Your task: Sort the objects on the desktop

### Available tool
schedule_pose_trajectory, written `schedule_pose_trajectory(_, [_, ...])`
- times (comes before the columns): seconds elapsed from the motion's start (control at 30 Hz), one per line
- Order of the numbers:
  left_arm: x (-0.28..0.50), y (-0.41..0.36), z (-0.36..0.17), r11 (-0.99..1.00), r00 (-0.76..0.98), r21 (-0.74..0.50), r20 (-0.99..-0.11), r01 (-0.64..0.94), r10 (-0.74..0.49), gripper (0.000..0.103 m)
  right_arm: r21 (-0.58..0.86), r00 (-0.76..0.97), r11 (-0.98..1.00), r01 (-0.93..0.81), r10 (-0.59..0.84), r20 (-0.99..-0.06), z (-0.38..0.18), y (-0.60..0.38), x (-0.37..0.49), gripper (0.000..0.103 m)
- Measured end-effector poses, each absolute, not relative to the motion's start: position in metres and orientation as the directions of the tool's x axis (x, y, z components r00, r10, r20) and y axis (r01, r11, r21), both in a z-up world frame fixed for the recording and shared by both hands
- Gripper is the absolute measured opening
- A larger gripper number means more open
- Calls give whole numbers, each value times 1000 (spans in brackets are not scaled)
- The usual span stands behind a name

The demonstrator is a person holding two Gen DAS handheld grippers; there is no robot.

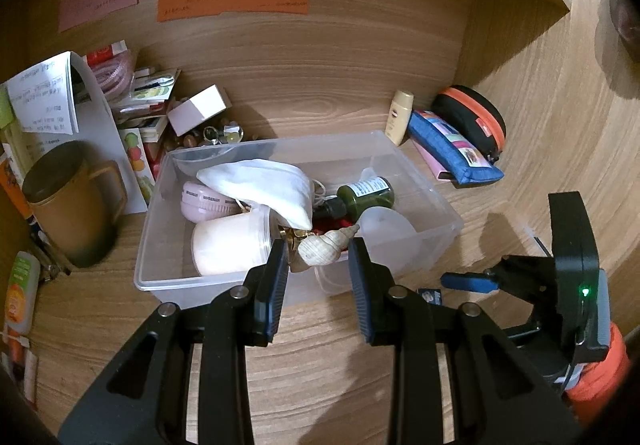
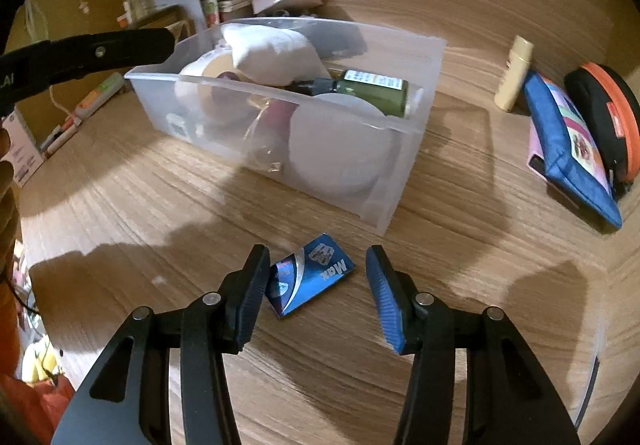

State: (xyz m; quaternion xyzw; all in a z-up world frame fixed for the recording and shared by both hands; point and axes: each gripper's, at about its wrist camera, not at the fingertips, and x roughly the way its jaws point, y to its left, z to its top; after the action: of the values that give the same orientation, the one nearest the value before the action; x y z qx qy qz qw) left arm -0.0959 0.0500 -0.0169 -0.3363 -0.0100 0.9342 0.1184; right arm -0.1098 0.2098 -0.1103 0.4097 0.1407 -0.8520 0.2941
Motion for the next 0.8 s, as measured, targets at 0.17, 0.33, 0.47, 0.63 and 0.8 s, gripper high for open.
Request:
schedule_pose_trajectory(0.17, [-92, 48, -17, -973, -747, -100, -625, -210, 226, 30, -13, -449, -722, 691, -415, -791, -112, 202, -104, 55])
schedule_pose_trajectory(0.33, [-90, 46, -16, -973, -747, -109, -626, -202, 225, 30, -34, -418, -677, 735, -413, -809, -119, 195, -106, 56])
schedule_pose_trajectory(0.47, [-89, 46, -16, -975, -748, -106, -627, -196, 219, 30, -30, -410, -656, 754, -435, -802, -121, 192, -107, 54])
schedule_pose_trajectory(0.63, [-89, 45, -16, -975, -747, -106, -628, -198, 220, 30, -17, -427, -696, 718, -421, -800, -121, 195, -107, 50])
schedule_pose_trajectory(0.8, [-87, 46, -16, -975, -749, -90, -627, -203, 214, 30, 9, -456, -715, 699, -455, -765, -102, 206, -97, 50])
